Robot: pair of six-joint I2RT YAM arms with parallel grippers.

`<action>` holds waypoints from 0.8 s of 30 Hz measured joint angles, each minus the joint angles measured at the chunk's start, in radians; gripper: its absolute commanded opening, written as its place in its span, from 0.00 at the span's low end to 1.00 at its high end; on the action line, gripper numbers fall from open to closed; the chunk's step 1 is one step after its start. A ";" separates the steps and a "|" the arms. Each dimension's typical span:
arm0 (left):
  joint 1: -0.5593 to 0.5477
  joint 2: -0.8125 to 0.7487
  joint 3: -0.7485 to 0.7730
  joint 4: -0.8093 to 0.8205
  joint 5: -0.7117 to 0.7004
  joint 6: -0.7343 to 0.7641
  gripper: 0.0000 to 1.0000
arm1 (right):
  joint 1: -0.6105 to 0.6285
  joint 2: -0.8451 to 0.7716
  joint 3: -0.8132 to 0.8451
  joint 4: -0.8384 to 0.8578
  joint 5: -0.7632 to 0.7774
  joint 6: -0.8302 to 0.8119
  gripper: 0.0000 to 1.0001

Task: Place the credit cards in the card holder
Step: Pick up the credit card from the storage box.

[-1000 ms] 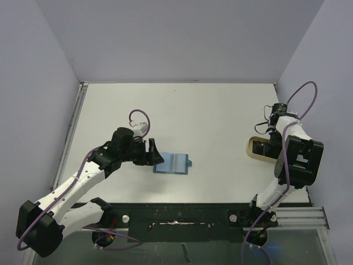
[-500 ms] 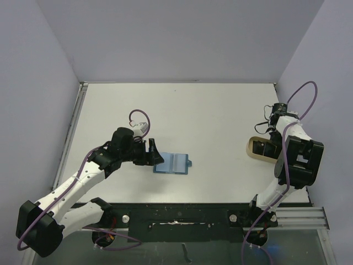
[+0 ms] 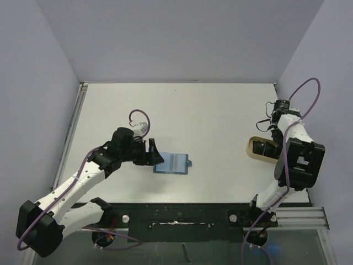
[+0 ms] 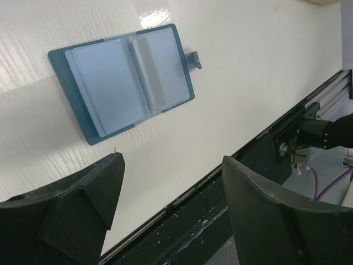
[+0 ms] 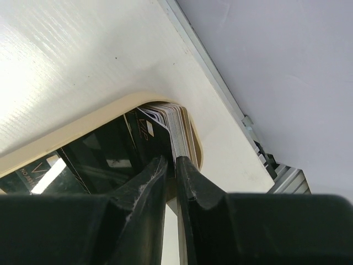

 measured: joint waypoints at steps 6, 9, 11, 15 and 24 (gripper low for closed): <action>0.000 0.000 0.000 0.000 0.000 0.000 0.70 | 0.000 -0.014 0.005 -0.005 -0.031 -0.002 0.08; 0.000 0.000 0.000 0.000 0.000 0.000 0.70 | 0.000 -0.024 0.005 -0.006 -0.056 -0.001 0.04; 0.000 0.000 0.000 0.000 0.000 0.000 0.70 | 0.000 -0.033 0.005 -0.007 -0.071 0.000 0.02; 0.000 0.001 0.000 0.000 0.000 0.000 0.70 | 0.002 -0.059 0.005 -0.019 -0.092 0.005 0.00; 0.000 0.008 -0.009 0.007 -0.008 -0.028 0.66 | 0.077 -0.146 0.006 -0.069 -0.107 0.026 0.00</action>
